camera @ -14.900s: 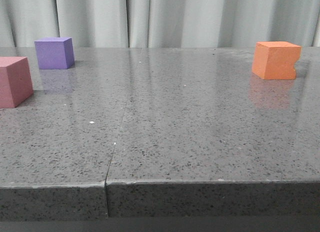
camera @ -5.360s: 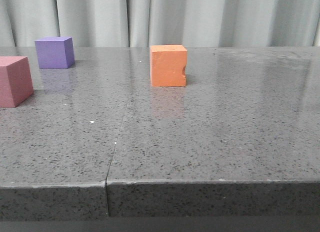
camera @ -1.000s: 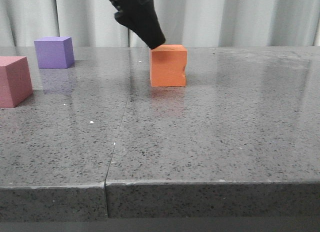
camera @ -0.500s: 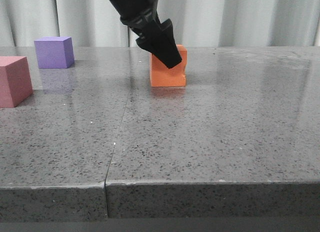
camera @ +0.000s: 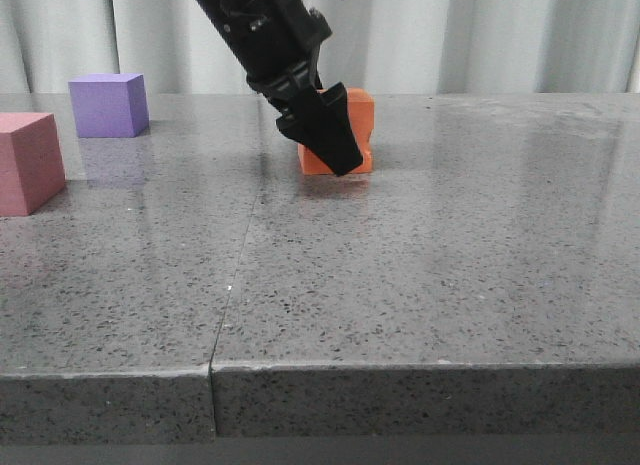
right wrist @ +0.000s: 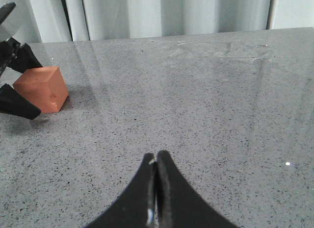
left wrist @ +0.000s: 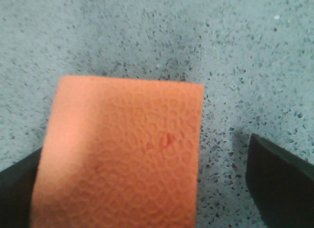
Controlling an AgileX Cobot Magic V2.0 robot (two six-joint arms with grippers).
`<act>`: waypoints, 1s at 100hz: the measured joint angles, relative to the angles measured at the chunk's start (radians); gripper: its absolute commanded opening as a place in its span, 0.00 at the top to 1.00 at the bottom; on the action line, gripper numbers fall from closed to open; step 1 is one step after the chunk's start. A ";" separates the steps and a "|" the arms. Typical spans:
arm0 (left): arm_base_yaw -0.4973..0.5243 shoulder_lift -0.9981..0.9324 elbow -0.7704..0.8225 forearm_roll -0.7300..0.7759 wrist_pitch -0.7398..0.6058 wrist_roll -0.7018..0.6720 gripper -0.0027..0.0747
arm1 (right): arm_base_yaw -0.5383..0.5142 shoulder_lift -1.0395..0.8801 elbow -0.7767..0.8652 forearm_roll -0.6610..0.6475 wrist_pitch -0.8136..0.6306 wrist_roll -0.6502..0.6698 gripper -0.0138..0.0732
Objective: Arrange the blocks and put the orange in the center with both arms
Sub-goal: 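Lower the left gripper and grasp the orange cube, then carry the orange cube to between the pink and purple cubes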
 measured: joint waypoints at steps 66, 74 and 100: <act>0.000 0.000 0.000 0.000 -0.007 0.000 0.64 | 0.000 0.000 0.000 0.000 0.000 0.000 0.86; 0.000 0.000 0.000 0.004 -0.007 0.000 0.64 | 0.000 0.000 0.000 0.000 0.000 0.000 0.86; 0.000 -0.087 0.000 0.086 -0.002 -0.130 0.64 | 0.000 0.000 0.000 0.000 0.000 0.000 0.86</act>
